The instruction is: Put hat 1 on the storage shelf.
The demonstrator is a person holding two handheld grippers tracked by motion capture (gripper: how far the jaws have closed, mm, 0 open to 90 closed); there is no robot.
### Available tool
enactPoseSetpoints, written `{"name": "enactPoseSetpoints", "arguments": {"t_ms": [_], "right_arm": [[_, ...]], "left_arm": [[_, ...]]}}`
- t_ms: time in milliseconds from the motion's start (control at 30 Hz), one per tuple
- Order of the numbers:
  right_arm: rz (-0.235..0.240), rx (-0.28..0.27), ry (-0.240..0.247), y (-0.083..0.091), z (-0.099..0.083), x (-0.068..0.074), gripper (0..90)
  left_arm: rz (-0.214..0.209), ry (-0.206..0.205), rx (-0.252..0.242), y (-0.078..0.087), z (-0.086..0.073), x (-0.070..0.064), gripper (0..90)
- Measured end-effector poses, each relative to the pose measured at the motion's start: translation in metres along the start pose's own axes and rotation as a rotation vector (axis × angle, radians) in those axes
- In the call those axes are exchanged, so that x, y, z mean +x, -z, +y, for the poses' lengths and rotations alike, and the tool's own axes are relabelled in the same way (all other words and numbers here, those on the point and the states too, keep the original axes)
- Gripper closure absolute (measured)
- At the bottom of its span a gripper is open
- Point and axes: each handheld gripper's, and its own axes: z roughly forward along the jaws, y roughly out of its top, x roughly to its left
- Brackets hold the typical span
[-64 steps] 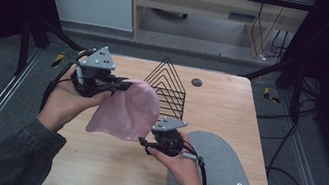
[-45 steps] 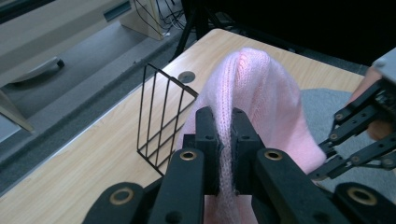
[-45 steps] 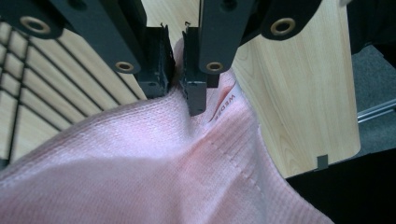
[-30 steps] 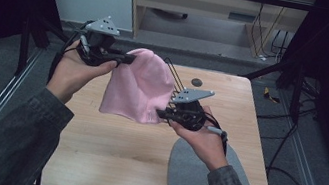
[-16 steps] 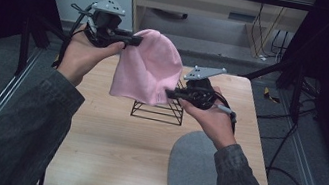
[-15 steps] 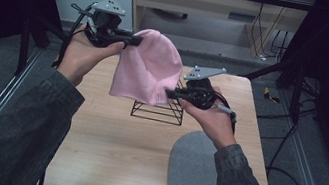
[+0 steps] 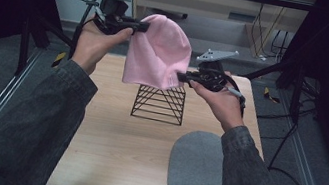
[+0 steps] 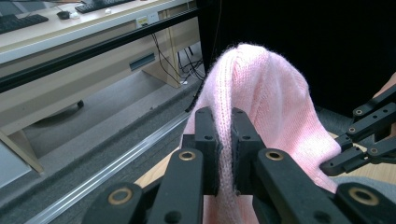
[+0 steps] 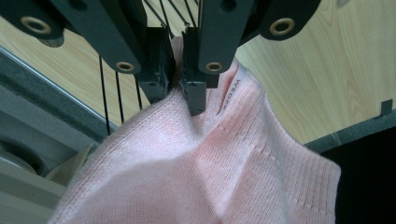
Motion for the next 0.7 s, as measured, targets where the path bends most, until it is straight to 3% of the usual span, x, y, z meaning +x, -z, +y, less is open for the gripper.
{"name": "enactPoseSetpoints", "arguments": {"t_ms": [567, 700], "right_arm": [[-0.02, -0.005, -0.016, -0.008, -0.001, -0.008, 83.6], [-0.029, -0.011, -0.025, -0.011, -0.001, -0.011, 83.5]], "left_arm": [[0.018, 0.002, -0.005, -0.006, -0.003, 0.004, 83.9], [0.02, 0.023, -0.021, -0.012, -0.005, 0.008, 83.8]]}}
